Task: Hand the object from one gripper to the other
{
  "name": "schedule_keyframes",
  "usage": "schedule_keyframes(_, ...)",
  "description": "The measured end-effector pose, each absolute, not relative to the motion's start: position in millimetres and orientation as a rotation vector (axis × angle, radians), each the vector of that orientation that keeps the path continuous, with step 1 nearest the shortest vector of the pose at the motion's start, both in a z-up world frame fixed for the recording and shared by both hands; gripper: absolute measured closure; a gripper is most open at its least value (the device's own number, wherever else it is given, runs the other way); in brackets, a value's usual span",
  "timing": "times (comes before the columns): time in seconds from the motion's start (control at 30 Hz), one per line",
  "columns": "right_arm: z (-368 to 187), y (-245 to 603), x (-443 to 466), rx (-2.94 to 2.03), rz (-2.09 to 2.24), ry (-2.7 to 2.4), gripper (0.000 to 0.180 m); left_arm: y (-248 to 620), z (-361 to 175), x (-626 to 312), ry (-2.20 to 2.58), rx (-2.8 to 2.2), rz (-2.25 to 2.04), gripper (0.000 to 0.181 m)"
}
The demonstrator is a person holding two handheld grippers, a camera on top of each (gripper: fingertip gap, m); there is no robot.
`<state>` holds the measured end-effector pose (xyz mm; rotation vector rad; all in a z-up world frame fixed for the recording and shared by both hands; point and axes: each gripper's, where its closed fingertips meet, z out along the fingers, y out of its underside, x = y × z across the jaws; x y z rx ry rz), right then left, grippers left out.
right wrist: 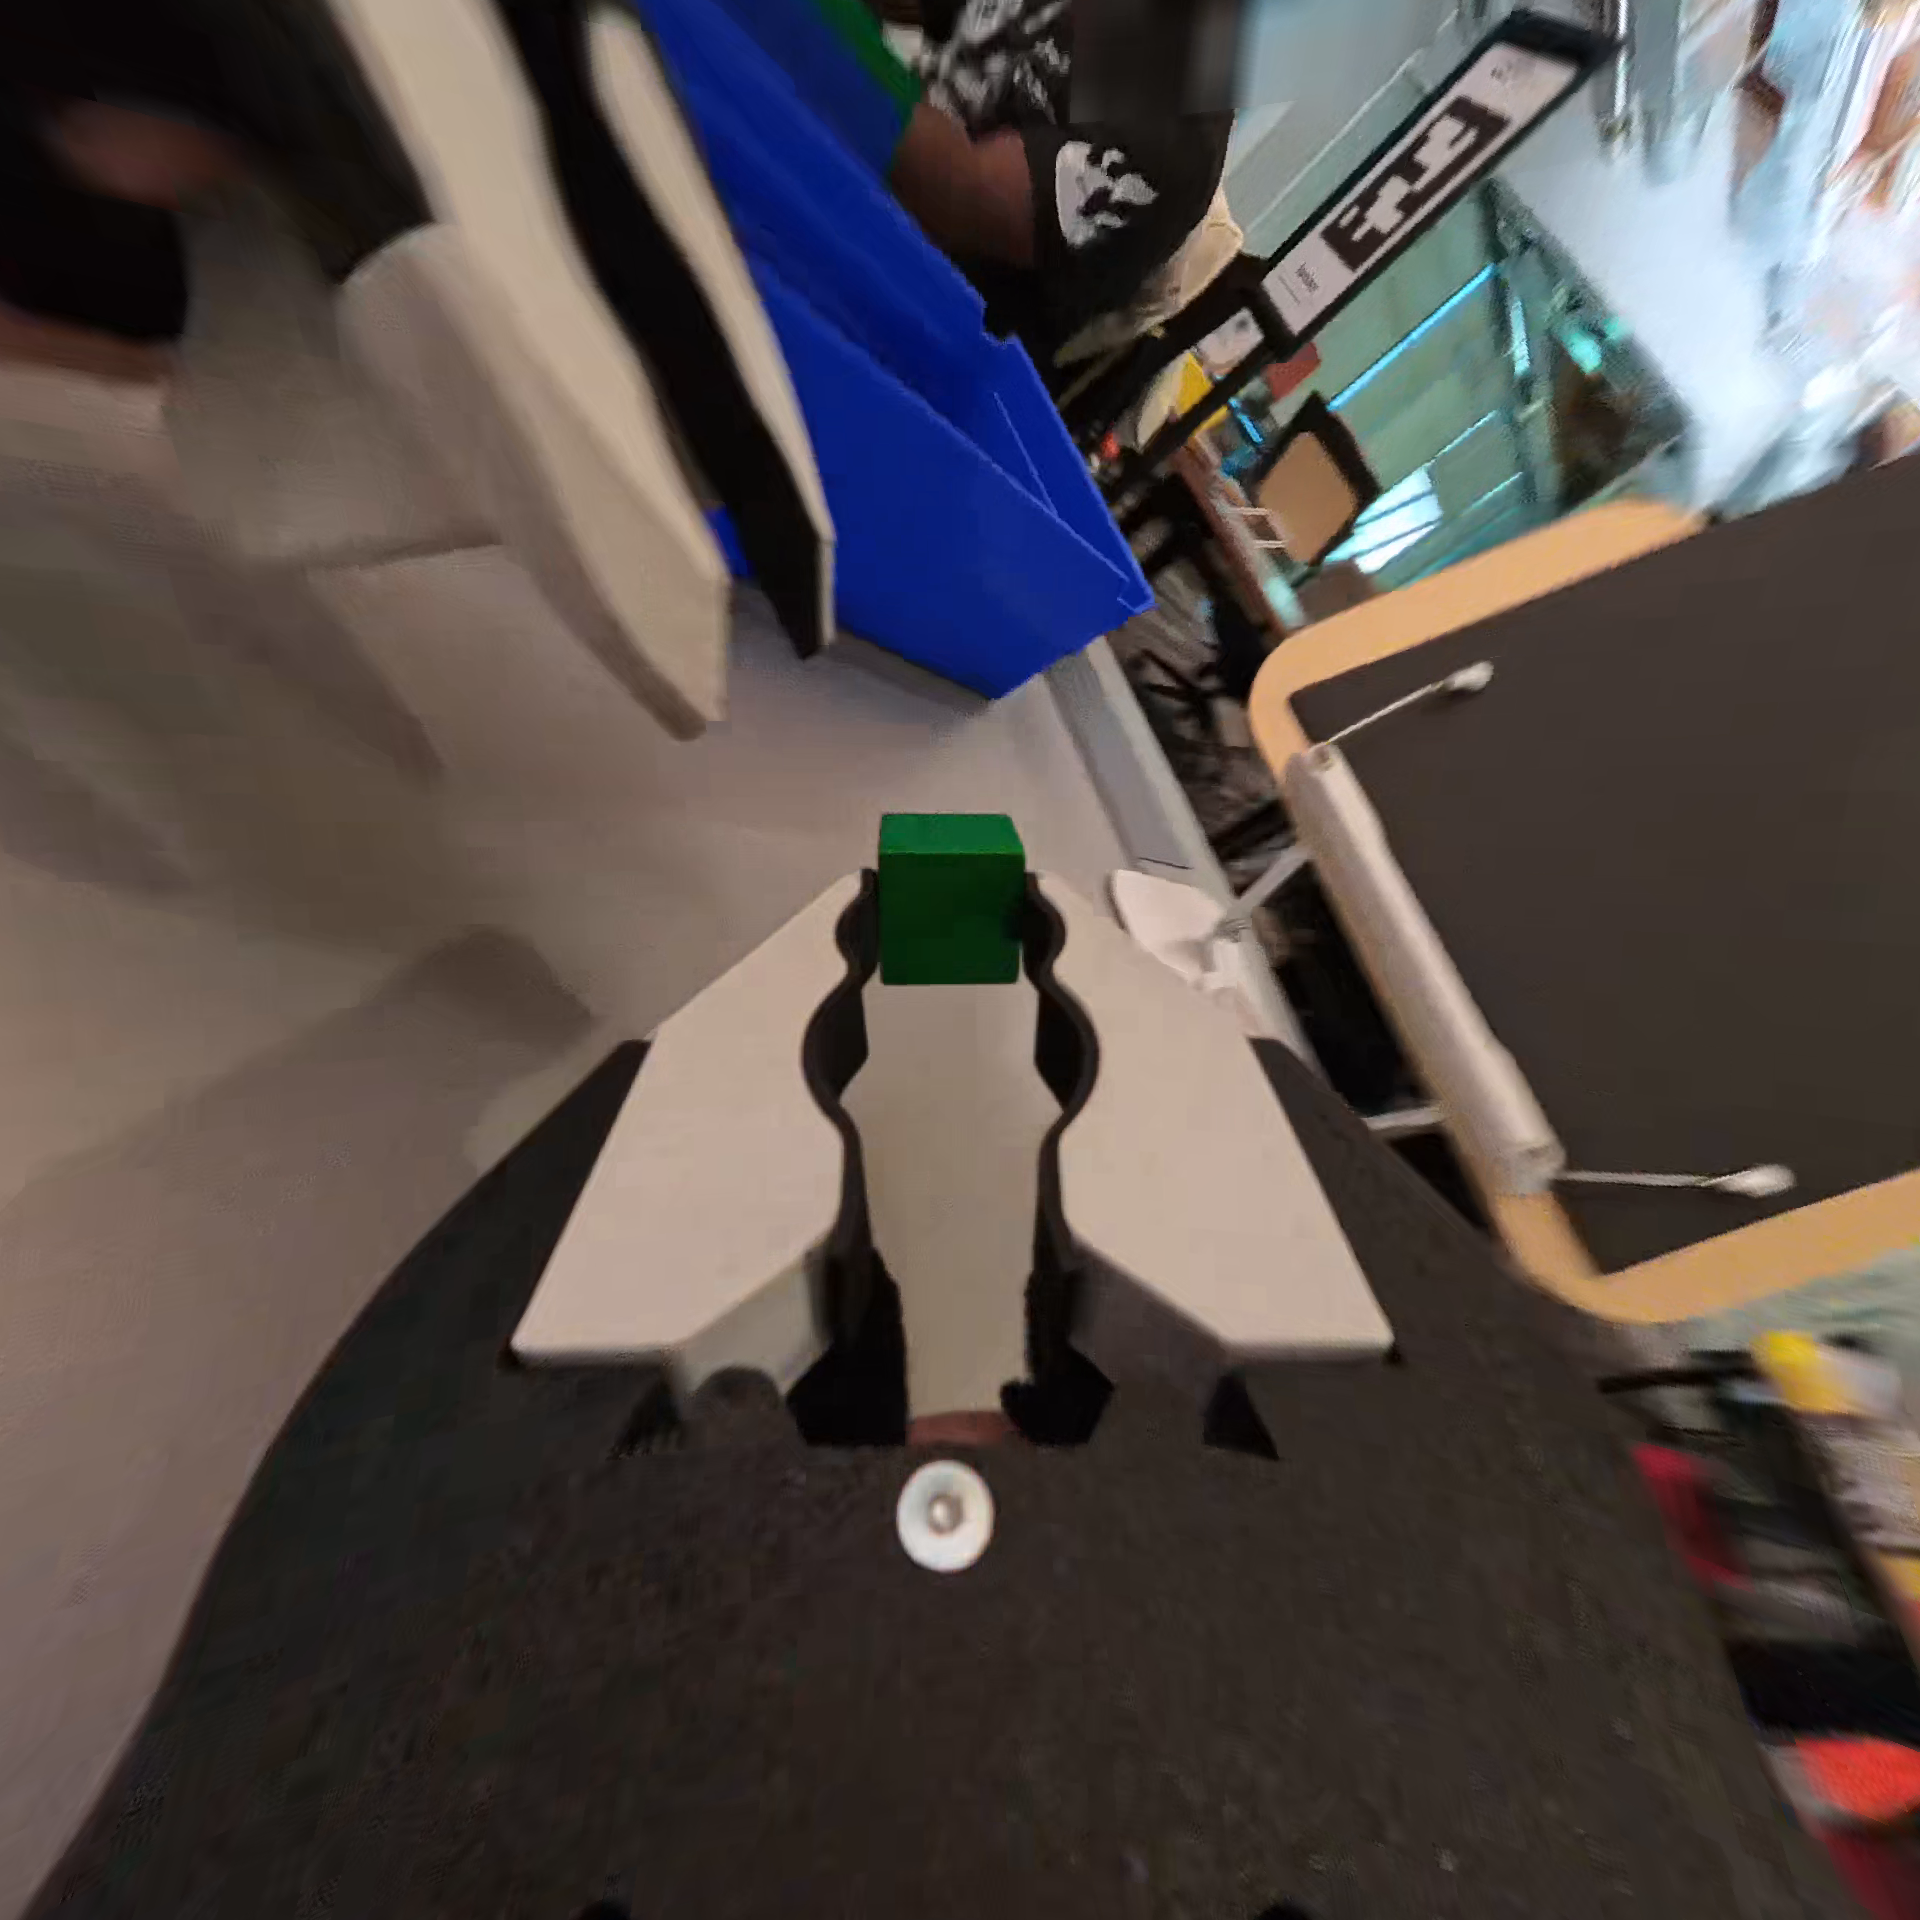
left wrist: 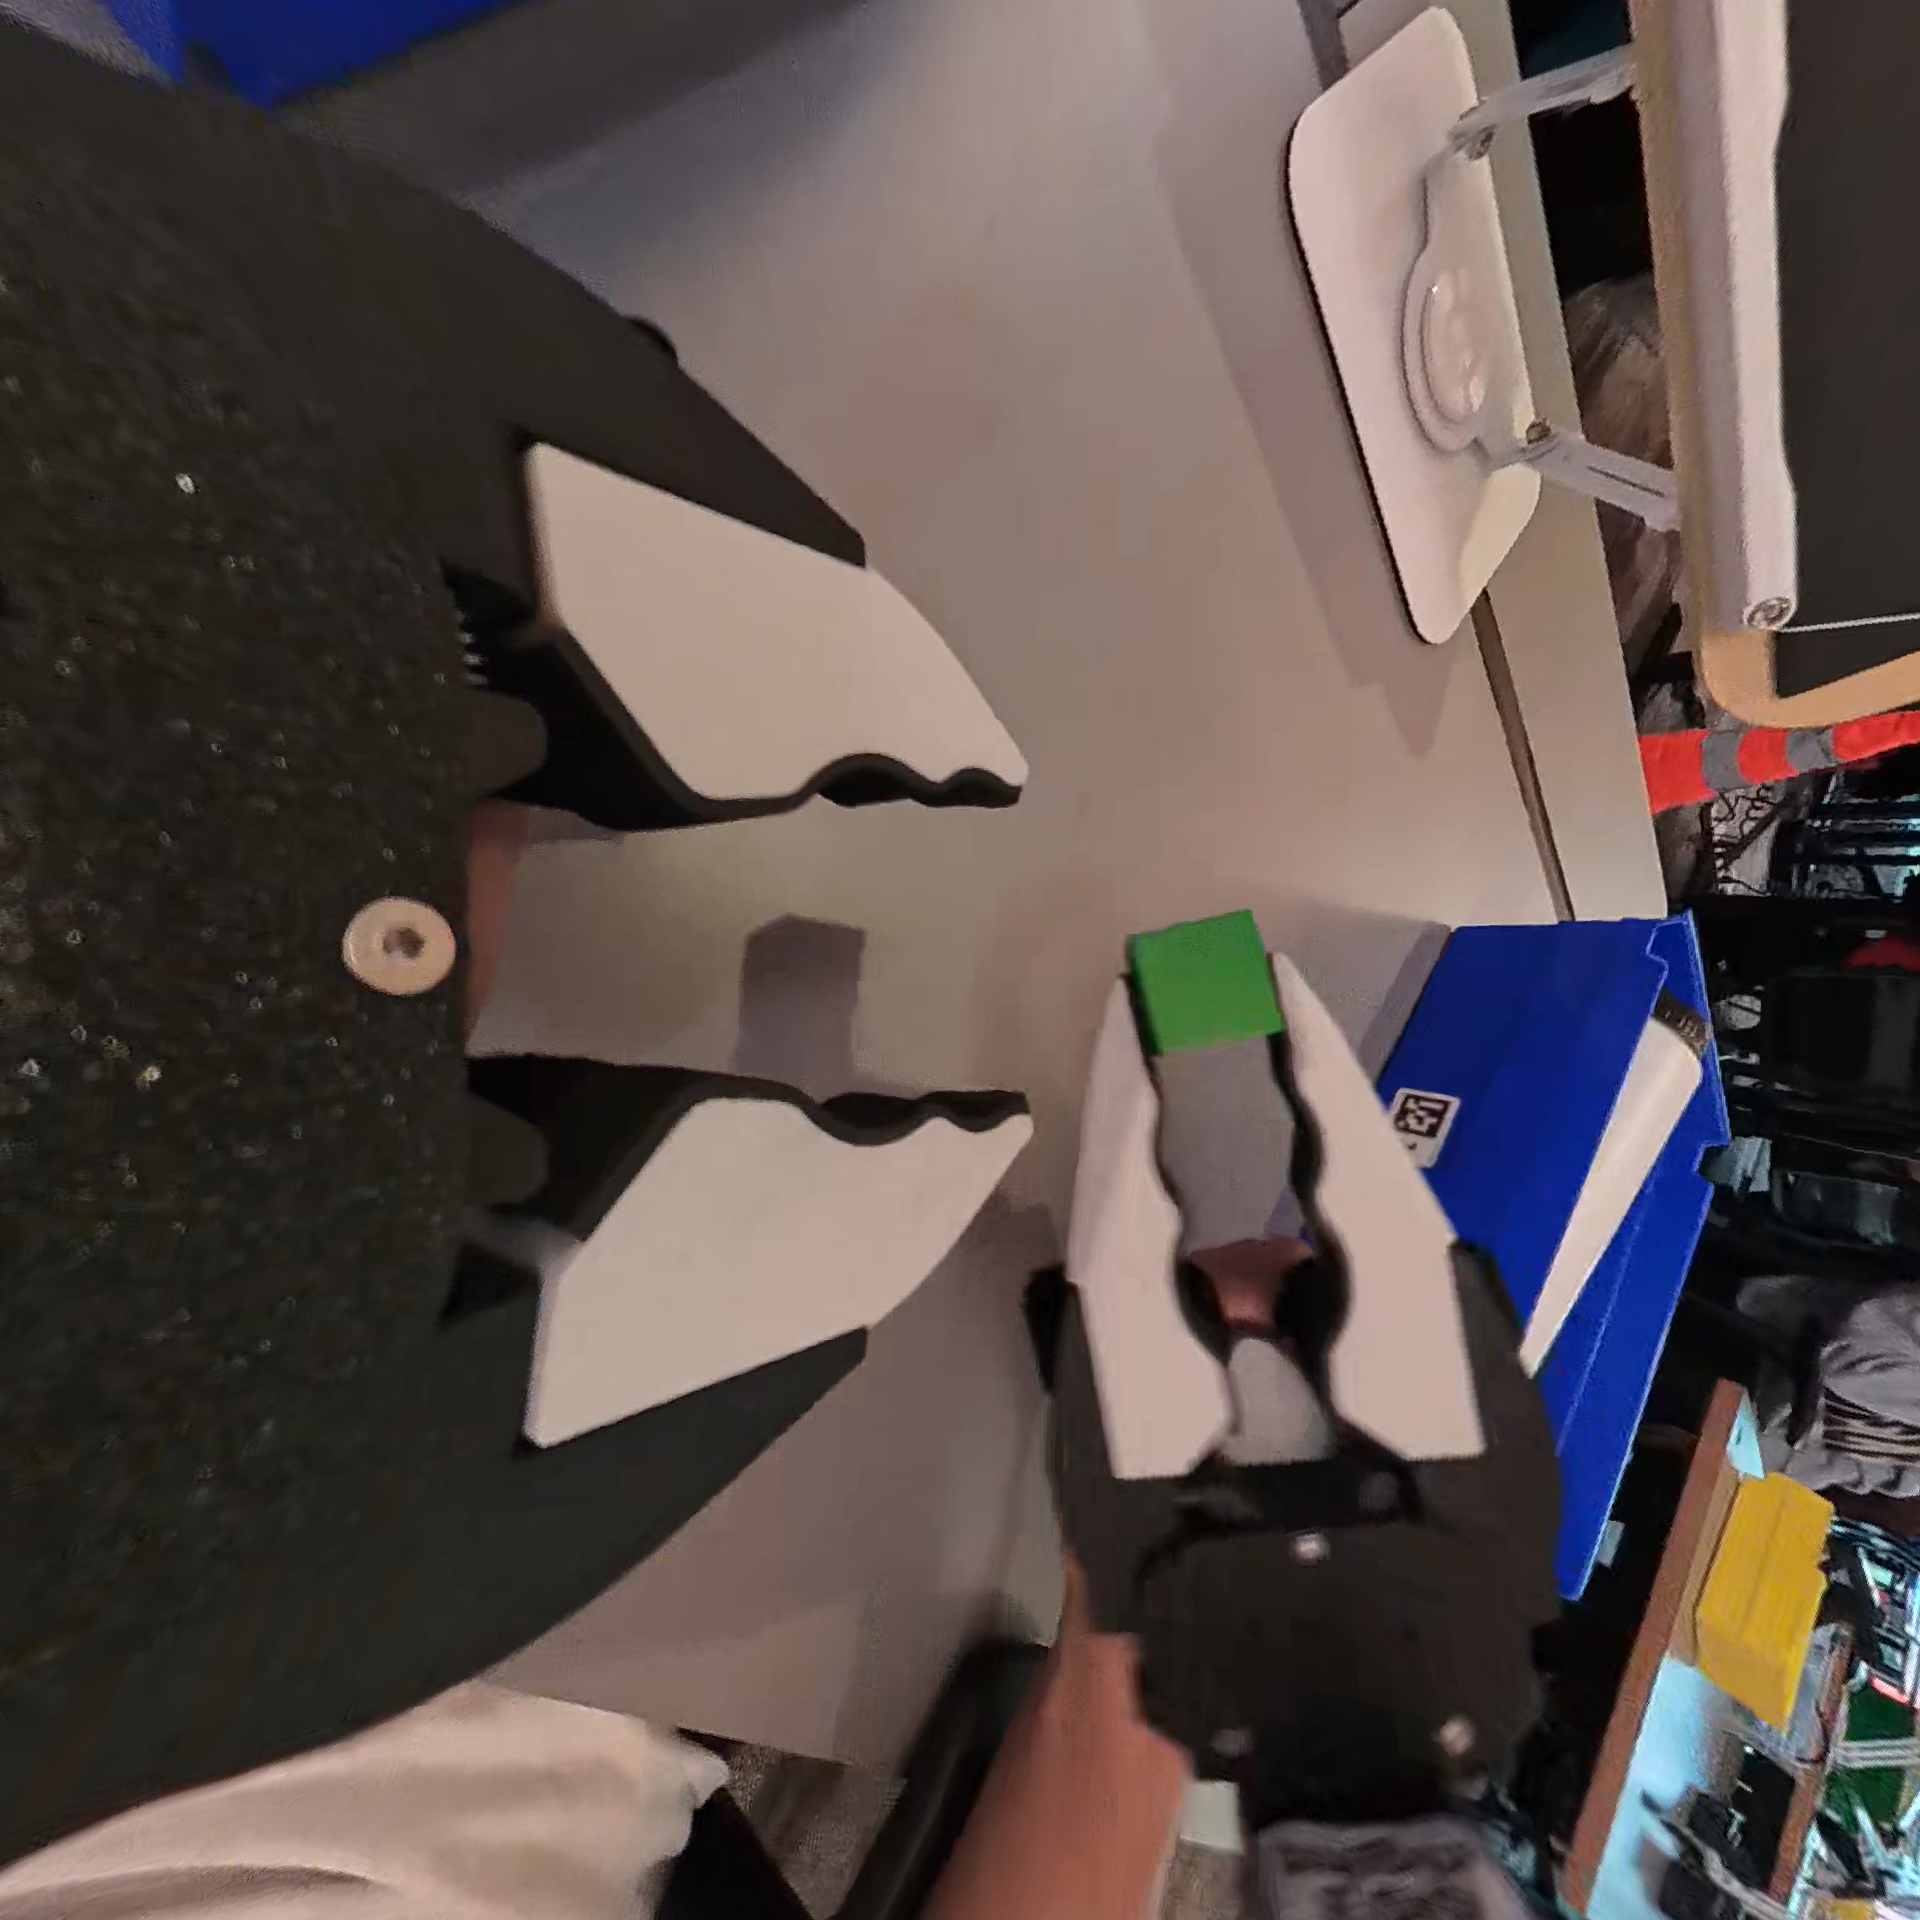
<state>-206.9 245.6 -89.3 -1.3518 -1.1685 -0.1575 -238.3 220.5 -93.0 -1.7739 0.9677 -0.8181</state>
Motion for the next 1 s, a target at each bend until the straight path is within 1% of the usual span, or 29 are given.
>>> schedule_keyframes(0.07, -92, 242, -219, -1.280, -0.332, -1.237, 0.153, 221, -96, -237, 0.965, -1.792, -0.812, 0.129)
schedule_keyframes(0.17, -98, 233, -239, -1.214, -0.427, -1.311, 0.153, 221, -100, -236, 0.965, -1.800, -0.808, 0.130)
schedule_keyframes(0.23, -96, 230, -245, -1.174, -0.477, -1.314, 0.153, 221, -103, -236, 0.979, -1.808, -0.804, 0.137)
schedule_keyframes(0.27, -98, 228, -248, -1.172, -0.475, -1.328, 0.153, 221, -104, -236, 0.986, -1.809, -0.797, 0.144)
schedule_keyframes(0.4, -98, 226, -251, -1.120, -0.500, -1.312, 0.153, 221, -105, -237, 0.998, -1.809, -0.784, 0.153)
schedule_keyframes(0.47, -94, 224, -249, -1.097, -0.486, -1.267, 0.152, 220, -102, -237, 1.003, -1.802, -0.807, 0.153)
schedule_keyframes(0.57, -95, 223, -242, -1.132, -0.406, -1.248, 0.144, 223, -96, -242, 0.976, -1.779, -0.853, 0.153)
schedule_keyframes(0.67, -92, 223, -230, -1.285, -0.107, -1.172, 0.126, 224, -85, -249, 0.939, -1.726, -0.988, 0.153)
schedule_keyframes(0.73, -88, 217, -230, -1.415, 0.229, -1.103, 0.128, 220, -73, -251, 0.904, -1.671, -1.158, 0.153)
schedule_keyframes(0.87, -72, 188, -241, -1.558, 1.115, -0.903, 0.128, 204, -56, -249, 0.871, -1.602, -1.477, 0.153)
schedule_keyframes(0.9, -71, 186, -242, -1.582, 1.247, -0.867, 0.128, 200, -55, -247, 0.878, -1.594, -1.517, 0.153)
schedule_keyframes(1.0, -66, 181, -245, -1.585, 1.412, -0.844, 0.131, 192, -55, -242, 0.906, -1.577, -1.540, 0.153)
